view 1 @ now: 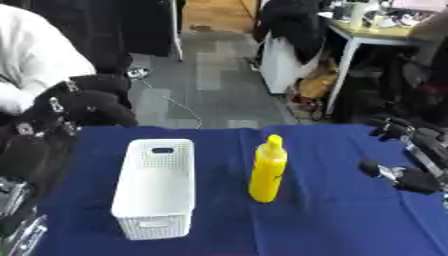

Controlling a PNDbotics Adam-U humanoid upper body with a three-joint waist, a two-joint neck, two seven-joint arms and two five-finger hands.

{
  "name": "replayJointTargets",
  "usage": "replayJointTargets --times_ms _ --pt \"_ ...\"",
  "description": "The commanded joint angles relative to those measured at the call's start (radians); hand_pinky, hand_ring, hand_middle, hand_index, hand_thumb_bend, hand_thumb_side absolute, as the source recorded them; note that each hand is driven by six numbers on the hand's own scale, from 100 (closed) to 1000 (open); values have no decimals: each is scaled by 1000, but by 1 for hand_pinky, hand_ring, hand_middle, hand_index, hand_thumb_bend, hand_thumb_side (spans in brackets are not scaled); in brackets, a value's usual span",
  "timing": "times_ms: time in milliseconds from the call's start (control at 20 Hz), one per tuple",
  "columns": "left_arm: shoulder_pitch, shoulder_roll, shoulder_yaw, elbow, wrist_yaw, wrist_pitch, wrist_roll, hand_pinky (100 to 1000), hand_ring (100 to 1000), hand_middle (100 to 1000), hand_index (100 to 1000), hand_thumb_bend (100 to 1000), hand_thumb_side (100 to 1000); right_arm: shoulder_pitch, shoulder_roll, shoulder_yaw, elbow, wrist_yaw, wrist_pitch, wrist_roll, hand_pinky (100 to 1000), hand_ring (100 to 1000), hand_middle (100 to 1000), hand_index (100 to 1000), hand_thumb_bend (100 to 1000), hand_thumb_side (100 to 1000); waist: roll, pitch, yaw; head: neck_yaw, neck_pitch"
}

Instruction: Pick up objects on the table and place them in the box.

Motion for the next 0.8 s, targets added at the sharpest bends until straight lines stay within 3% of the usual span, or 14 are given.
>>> replayJointTargets --times_ms 50,250,300,350,800 --pt "-22 8 8 -13 6 2 3 670 573 813 808 266 997 -34 -44 3 28 12 -8 18 716 763 883 932 751 958 -1 -10 1 -7 -8" --pt "-30 6 8 -13 8 5 3 670 574 813 808 267 996 -57 -34 6 74 5 -11 30 714 763 883 928 750 955 -3 -8 5 -13 -14" --pt "-33 5 8 -13 9 6 4 670 574 813 808 265 1000 -59 -31 7 77 5 -15 29 714 763 883 927 820 958 -4 -7 6 -14 -17" --pt "-35 5 8 -13 10 6 4 671 574 813 808 268 996 -61 -29 9 77 6 -20 28 714 763 882 923 750 956 -4 -7 7 -14 -20" --pt "-52 -2 8 -13 17 8 0 671 574 814 808 268 996 -91 -6 27 58 13 -37 26 712 762 881 916 749 958 -1 3 17 -26 -39"
